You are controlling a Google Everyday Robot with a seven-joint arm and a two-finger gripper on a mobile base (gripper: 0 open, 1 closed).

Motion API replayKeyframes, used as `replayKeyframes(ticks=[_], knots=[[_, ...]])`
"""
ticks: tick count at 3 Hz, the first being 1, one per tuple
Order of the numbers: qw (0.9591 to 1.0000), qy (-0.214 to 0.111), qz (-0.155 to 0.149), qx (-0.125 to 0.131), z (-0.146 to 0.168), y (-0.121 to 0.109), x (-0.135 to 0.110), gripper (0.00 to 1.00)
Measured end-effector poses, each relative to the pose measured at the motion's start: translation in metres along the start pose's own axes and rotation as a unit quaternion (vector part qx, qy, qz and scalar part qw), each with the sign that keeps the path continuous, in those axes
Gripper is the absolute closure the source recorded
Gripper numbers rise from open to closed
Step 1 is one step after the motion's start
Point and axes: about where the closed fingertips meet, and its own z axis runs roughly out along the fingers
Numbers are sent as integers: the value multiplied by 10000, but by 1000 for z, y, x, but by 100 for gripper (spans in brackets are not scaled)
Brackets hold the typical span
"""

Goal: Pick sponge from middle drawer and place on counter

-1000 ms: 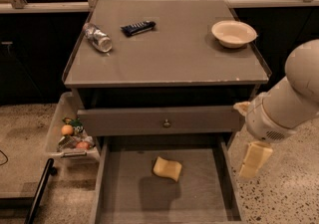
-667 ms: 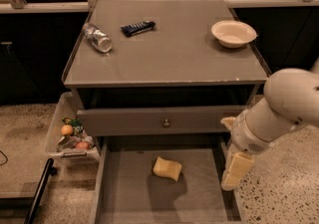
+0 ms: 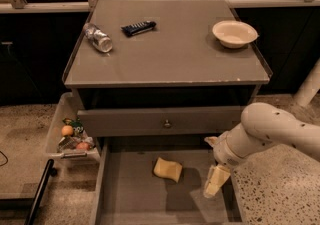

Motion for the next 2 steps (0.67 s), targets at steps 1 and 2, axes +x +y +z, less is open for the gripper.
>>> replayKeyframes(ticks=[1,2], knots=[[10000,3,-3,-6,1,0,0,0],[9998,-35,115,-142,17,-2,6,0]])
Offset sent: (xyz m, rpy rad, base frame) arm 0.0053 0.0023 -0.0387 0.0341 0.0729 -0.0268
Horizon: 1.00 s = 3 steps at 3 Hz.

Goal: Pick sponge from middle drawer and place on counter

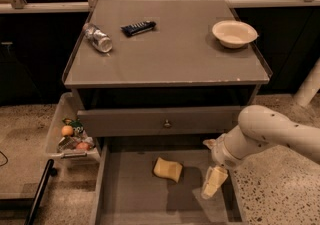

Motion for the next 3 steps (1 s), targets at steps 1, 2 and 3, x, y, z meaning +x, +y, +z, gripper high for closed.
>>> replayKeyframes(ticks=[1,2,3], knots=[[9998,-106,155,-6,43,-9,13,0],[9988,-381,175,246,80,-24,16,0],[9969,-617,120,470,113,-33,15,0]])
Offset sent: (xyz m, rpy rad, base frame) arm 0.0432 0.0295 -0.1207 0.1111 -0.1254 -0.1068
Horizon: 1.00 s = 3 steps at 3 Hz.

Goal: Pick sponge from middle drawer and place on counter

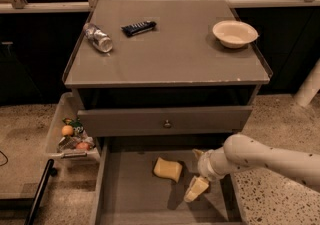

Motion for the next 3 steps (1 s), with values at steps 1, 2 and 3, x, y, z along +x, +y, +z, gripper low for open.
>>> replayKeyframes(ticks=[1,2,3], knots=[[9993,-271,-64,242,27,-7,0,0],[9979,-596,26,238,59,-15,5,0],[9952,-960,159,117,87,-25,7,0]])
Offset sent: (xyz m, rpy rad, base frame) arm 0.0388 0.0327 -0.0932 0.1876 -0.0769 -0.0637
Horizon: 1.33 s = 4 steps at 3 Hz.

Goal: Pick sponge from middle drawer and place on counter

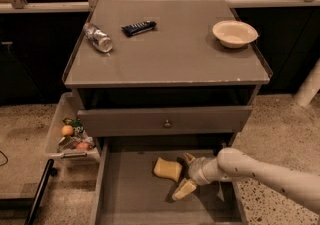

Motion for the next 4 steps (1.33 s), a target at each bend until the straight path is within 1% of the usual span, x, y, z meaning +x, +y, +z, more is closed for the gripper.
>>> replayKeyframes(ticks=[1,2,3,4], knots=[[9997,-234,57,-76,17,-5,2,0],[9992,-356,116,-111,28,-8,3,0],[9991,-390,134,-121,31,-9,4,8],[9991,-391,134,-121,31,-9,4,31]])
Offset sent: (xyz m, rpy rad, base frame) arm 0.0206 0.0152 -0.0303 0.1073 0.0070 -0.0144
